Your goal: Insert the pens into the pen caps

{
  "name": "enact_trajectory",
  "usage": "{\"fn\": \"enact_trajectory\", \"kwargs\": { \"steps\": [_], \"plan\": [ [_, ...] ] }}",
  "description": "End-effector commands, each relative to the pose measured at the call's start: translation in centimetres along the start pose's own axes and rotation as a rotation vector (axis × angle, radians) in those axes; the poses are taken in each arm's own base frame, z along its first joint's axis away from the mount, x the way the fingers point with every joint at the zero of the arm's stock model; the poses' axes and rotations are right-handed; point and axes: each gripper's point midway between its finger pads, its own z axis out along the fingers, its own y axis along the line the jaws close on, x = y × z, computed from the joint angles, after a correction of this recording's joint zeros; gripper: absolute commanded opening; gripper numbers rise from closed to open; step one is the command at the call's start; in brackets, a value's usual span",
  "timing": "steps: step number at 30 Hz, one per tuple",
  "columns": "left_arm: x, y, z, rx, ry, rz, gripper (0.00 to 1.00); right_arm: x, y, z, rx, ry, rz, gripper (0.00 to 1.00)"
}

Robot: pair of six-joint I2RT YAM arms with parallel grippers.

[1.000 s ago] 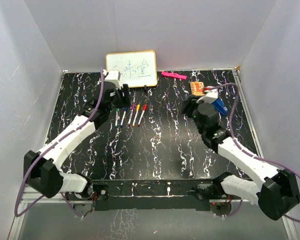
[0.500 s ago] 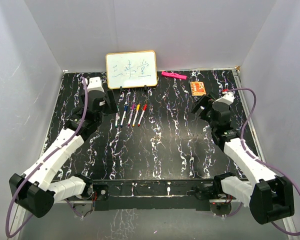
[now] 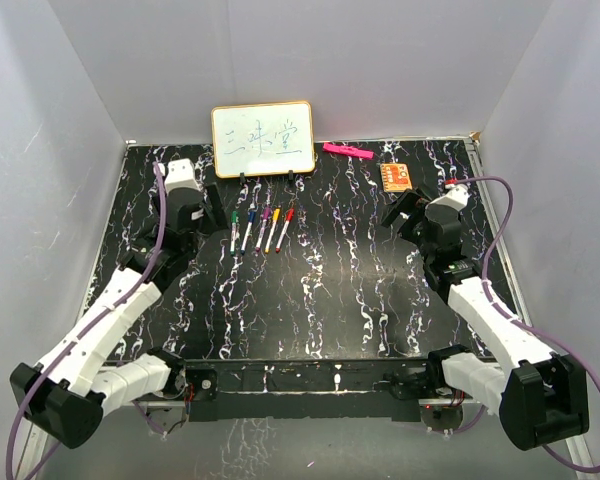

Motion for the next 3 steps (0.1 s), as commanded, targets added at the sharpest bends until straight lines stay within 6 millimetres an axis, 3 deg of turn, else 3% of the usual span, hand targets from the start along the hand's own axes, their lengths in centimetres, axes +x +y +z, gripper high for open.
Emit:
{"fn": "enact_trajectory", "kwargs": {
  "steps": [1,3],
  "plan": [
    [0.2,0.57,-0.01,-0.022,-0.004,0.002,0.73,-0.99,0.47,-0.15,-0.022,-0.039,0.014,0.98],
    [0.4,0.5,0.08,-0.02,0.002,0.002,0.75,-0.99,0.5,-0.15,-0.023,-0.038,0.014,0.98]
  ]
}}
